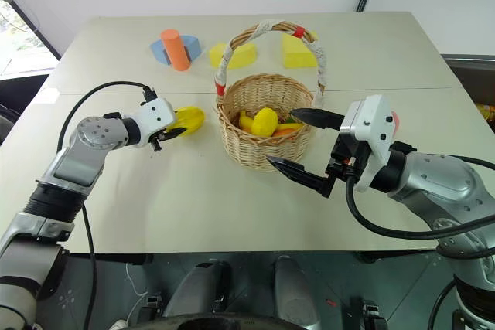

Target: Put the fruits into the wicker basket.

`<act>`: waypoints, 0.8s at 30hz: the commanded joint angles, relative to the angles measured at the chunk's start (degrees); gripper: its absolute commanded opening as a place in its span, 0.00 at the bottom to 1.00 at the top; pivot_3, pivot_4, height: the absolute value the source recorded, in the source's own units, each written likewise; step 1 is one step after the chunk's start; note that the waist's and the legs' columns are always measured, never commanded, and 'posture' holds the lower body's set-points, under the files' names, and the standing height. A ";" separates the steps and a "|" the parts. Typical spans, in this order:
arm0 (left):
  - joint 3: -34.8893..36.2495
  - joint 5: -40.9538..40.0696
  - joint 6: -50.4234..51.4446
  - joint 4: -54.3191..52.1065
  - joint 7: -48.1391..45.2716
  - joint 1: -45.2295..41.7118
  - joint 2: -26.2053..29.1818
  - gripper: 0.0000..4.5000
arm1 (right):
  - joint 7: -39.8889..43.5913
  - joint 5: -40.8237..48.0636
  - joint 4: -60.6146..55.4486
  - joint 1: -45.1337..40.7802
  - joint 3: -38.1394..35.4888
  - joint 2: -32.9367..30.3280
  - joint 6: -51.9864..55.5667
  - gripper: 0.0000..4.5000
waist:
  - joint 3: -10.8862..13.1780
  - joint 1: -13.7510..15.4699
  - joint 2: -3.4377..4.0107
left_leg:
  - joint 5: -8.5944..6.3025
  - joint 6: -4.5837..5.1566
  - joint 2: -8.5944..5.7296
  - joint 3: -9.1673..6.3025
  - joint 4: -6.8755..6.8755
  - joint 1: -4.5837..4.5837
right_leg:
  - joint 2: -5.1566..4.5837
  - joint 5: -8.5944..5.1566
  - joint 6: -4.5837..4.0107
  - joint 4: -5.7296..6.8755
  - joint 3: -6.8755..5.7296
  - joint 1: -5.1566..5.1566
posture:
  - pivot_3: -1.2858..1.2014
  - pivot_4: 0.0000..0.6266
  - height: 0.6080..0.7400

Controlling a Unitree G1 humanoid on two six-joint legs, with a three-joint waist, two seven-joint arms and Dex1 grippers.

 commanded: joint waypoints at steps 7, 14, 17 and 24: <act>26.09 -29.17 17.09 -21.10 -6.43 5.44 2.51 0.32 | 1.82 -0.80 1.15 1.88 -5.43 -1.69 -1.83 1.00 | 0.02 0.15 -0.04 | 0.00 0.00 0.02 -0.01 0.03 -0.08 | -0.03 0.00 0.00 0.00 -0.01 -0.06 | 0.52 0.24 1.00; 16.37 -40.78 29.53 -39.53 -8.22 2.27 3.00 0.32 | 4.53 -2.86 7.10 1.37 -8.09 -2.76 -3.71 1.00 | 0.01 0.48 -0.03 | -0.01 0.01 -0.04 -0.03 0.11 0.02 | -0.08 0.00 0.00 -0.04 -0.04 0.16 | 0.52 0.24 1.00; 7.89 -36.01 28.55 -39.07 -4.46 -2.41 -2.26 0.32 | 5.14 -4.35 8.59 1.66 -8.32 -2.88 -4.48 1.00 | 0.02 0.28 -0.05 | -0.02 0.03 -0.03 -0.07 0.30 0.00 | 0.00 0.03 0.05 -0.02 -0.06 0.23 | 0.52 0.24 1.00; -3.46 -21.72 19.08 -23.66 3.78 -11.34 -14.41 0.32 | 3.93 -5.69 7.68 5.91 -10.67 -1.21 -4.79 1.00 | 0.01 0.16 -0.04 | -0.05 0.08 0.02 -0.03 0.47 -0.03 | 0.14 0.03 0.06 0.03 -0.04 0.20 | 0.52 0.24 1.00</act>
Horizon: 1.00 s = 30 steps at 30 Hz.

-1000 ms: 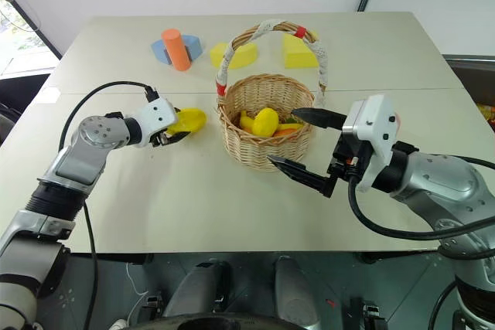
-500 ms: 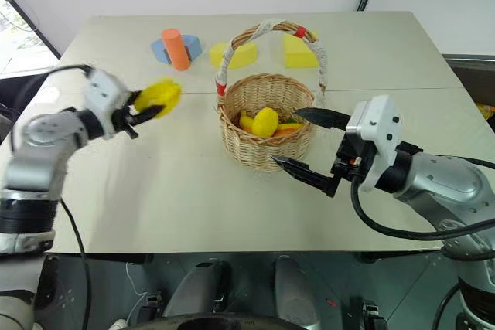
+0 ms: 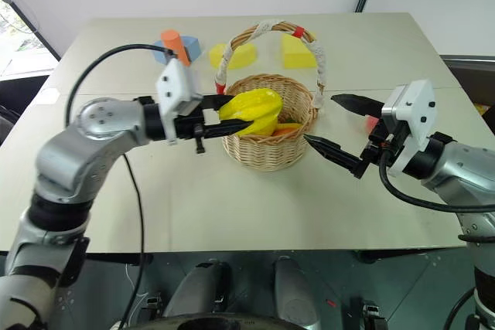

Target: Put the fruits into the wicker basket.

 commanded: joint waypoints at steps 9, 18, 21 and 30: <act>1.92 2.28 -8.68 9.38 -2.08 -2.61 -6.53 0.99 | -5.80 -3.53 0.18 4.54 -4.23 3.28 -1.24 1.00 | -0.01 0.09 0.01 | -0.04 0.07 -0.01 0.02 0.05 -0.04 | -0.04 0.00 0.00 0.00 0.03 -0.03 | 0.52 0.24 1.00; 8.83 -6.31 -6.25 0.44 -9.27 8.90 0.83 0.99 | -20.64 -22.79 28.93 -11.56 5.94 7.92 -4.07 1.00 | -0.05 -0.51 0.13 | -0.02 0.04 0.01 0.09 0.05 0.04 | -0.03 0.01 0.02 0.05 0.14 -0.04 | 0.52 0.24 1.00; 9.48 -7.08 -6.08 -1.88 -9.51 12.26 2.55 0.99 | -22.00 -27.05 39.94 -17.50 7.86 9.02 -7.40 1.00 | -0.04 -0.23 0.14 | -0.01 0.02 -0.02 0.11 0.07 0.03 | -0.05 0.02 0.02 0.07 0.14 -0.05 | 0.52 0.24 1.00; 9.39 -7.85 -4.61 -6.28 -6.70 14.61 2.73 0.99 | -20.61 -30.69 55.26 -23.45 9.81 9.40 -7.97 1.00 | -0.03 -0.04 0.14 | -0.07 0.13 -0.13 0.11 0.07 -0.09 | -0.16 0.02 0.02 -0.02 0.12 -0.07 | 0.52 0.24 1.00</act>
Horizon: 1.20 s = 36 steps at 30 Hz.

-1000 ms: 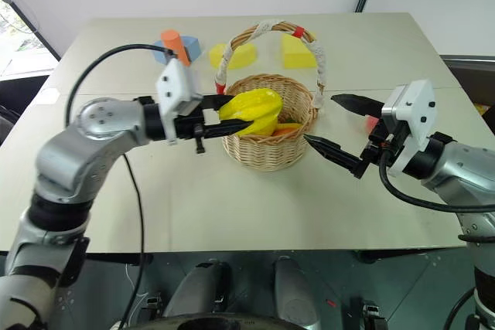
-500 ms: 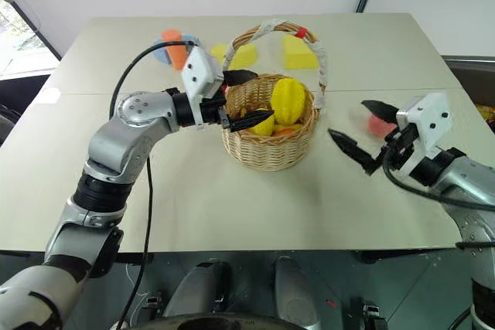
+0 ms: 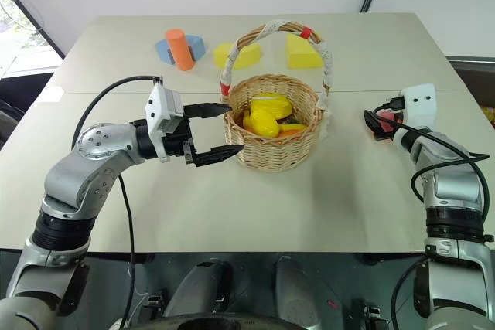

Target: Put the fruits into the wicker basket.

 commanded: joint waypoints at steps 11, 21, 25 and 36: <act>-0.13 -0.35 -0.50 -1.98 1.19 -0.20 -0.29 1.00 | 0.73 0.23 0.04 -0.42 -2.57 0.74 0.39 0.61 | 0.00 -0.29 0.01 | 0.01 -0.01 0.07 0.00 0.01 0.05 | 0.09 0.00 0.00 0.05 0.01 0.01 | 0.52 0.24 1.00; 6.63 0.35 -5.05 4.36 0.05 4.26 3.83 1.00 | 18.03 12.59 -39.20 15.75 -8.18 -6.72 1.65 0.55 | 0.03 -0.30 0.11 | -0.01 0.02 0.10 -0.02 -0.02 0.03 | 0.09 0.00 0.01 0.03 0.01 -0.03 | 0.52 0.24 1.00; 8.42 0.41 -6.87 6.74 -1.87 6.19 5.17 1.00 | 20.72 25.85 -54.01 15.70 -7.31 -8.31 10.28 0.55 | 0.02 -0.40 0.09 | -0.01 0.02 0.18 -0.03 -0.02 0.09 | 0.14 0.00 0.01 0.04 0.00 0.05 | 0.52 0.24 1.00; 7.22 -0.38 -5.57 3.63 -0.95 5.94 3.46 1.00 | 0.31 11.35 -44.80 -5.41 15.95 8.44 19.41 0.55 | 0.03 0.13 0.02 | 0.02 -0.04 0.08 -0.05 0.00 -0.07 | -0.02 0.04 0.05 0.01 -0.01 -0.16 | 0.52 0.24 1.00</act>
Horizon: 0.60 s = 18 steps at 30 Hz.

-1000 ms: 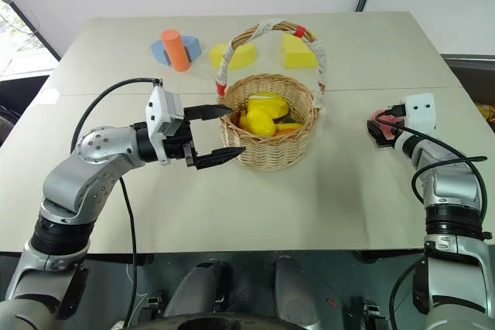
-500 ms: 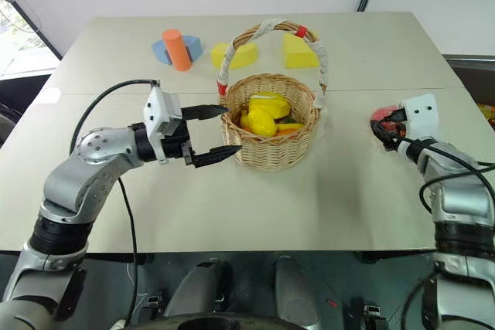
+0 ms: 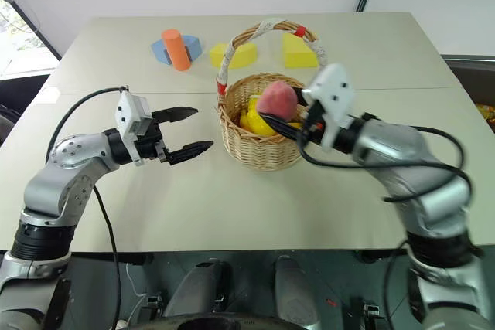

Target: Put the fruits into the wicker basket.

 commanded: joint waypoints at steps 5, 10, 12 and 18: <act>0.80 -1.61 1.06 -4.71 1.52 0.54 0.11 1.00 | -0.82 -5.49 2.23 -1.42 1.23 0.67 -1.41 0.97 | 0.00 0.11 -0.01 | -0.05 0.05 -0.09 0.00 -0.02 -0.10 | -0.10 0.00 0.00 -0.08 -0.01 -0.04 | 0.52 0.24 1.00; 0.95 -2.10 1.51 -5.72 2.14 0.70 0.19 1.00 | 8.64 2.93 -7.63 5.04 -7.76 -3.68 -3.44 0.99 | 0.00 0.12 0.00 | -0.06 0.07 -0.05 -0.02 -0.03 -0.09 | -0.04 0.00 0.00 -0.06 -0.02 -0.04 | 0.52 0.24 1.00; 1.15 -2.43 1.67 -5.82 2.21 0.61 0.17 1.00 | 12.59 8.53 -11.37 9.28 -12.88 -5.28 -3.72 0.99 | 0.00 0.32 0.00 | -0.07 0.09 -0.05 -0.05 -0.03 -0.10 | -0.04 0.00 0.00 -0.07 -0.05 -0.01 | 0.52 0.24 1.00; -0.20 -2.33 1.25 -4.24 1.21 -0.79 -0.61 1.00 | 7.60 7.47 -5.79 14.93 -20.08 -6.22 -3.45 0.99 | 0.00 -0.29 -0.02 | -0.09 0.14 -0.03 0.02 0.00 0.12 | -0.04 0.00 0.02 -0.09 -0.01 0.21 | 0.52 0.24 1.00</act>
